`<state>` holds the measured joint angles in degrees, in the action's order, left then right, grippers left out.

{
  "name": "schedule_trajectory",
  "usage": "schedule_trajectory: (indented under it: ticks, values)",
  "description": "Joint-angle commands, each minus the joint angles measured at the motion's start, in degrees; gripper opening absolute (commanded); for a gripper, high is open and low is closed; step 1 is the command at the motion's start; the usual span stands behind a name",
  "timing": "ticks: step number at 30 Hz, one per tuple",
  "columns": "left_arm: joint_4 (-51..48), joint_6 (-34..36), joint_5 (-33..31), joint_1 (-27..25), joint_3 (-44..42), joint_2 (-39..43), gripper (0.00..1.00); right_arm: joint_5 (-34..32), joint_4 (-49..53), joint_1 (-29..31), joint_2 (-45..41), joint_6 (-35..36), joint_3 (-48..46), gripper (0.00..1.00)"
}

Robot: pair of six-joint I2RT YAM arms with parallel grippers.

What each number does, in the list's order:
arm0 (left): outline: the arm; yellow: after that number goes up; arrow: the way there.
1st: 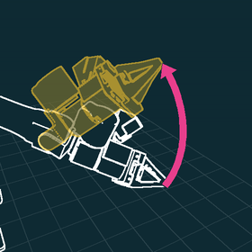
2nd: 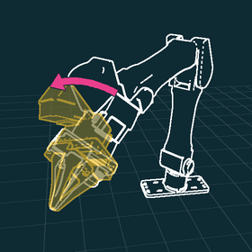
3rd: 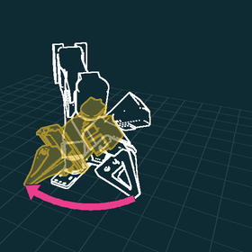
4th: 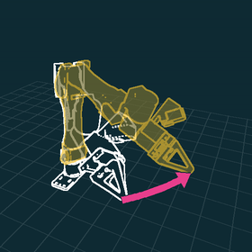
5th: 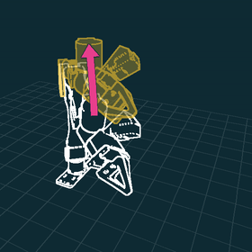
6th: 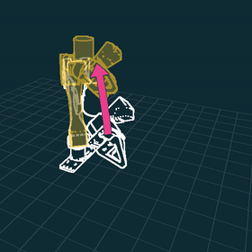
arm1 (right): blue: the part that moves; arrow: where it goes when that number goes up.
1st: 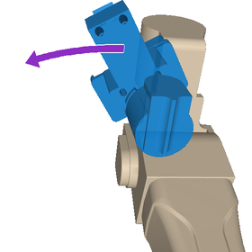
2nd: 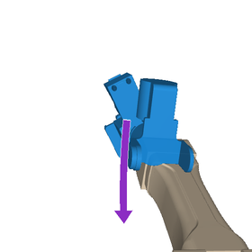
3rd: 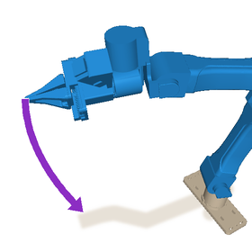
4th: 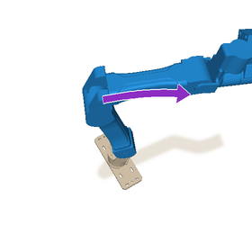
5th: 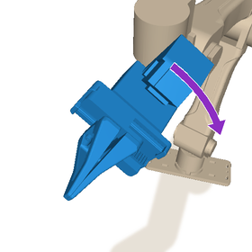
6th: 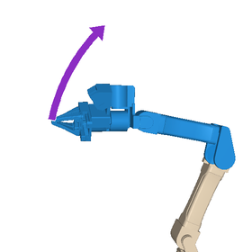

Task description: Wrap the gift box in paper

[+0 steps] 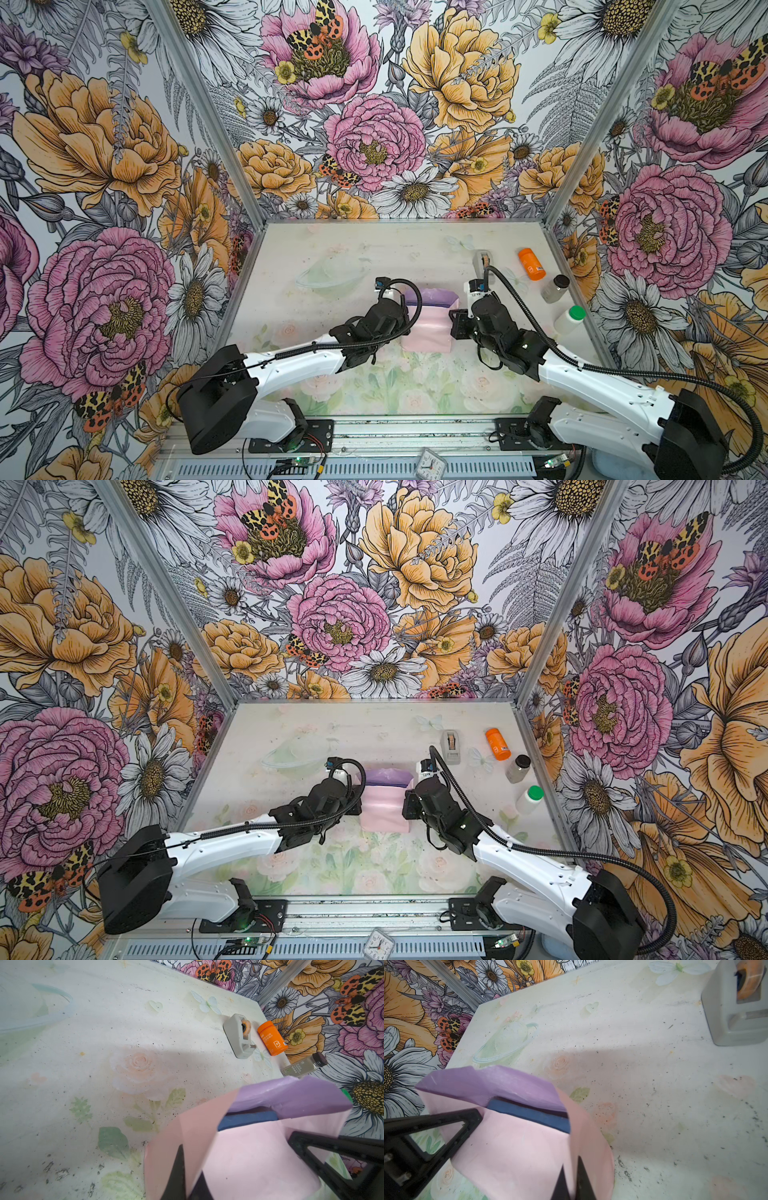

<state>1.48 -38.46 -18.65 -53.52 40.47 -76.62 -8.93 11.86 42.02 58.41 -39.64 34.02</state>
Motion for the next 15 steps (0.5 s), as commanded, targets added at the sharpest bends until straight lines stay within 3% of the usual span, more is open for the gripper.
schedule_trajectory:
  ticks: [1,4,8,14,15]
  values:
    - [-1.6,0.9,-0.6,-0.5,1.0,0.1,0.03,-1.5,-0.2,0.3,-2.0,-0.3,1.2,0.21]
    - [-1.9,0.8,-0.7,-0.5,0.9,0.2,0.02,-2.1,-0.9,0.3,-2.0,-0.6,1.1,0.18]
    - [-2.0,0.8,-0.8,-0.5,1.0,0.3,0.02,-2.2,-1.1,0.3,-1.5,-0.5,1.3,0.0]
    - [-2.1,0.9,-0.4,-0.5,1.7,0.3,0.02,-0.9,-1.5,0.3,-1.6,0.2,1.4,0.01]
    - [-2.2,0.9,-0.5,-0.5,1.9,0.4,0.06,-0.5,-1.5,0.3,-1.8,0.4,1.4,0.09]
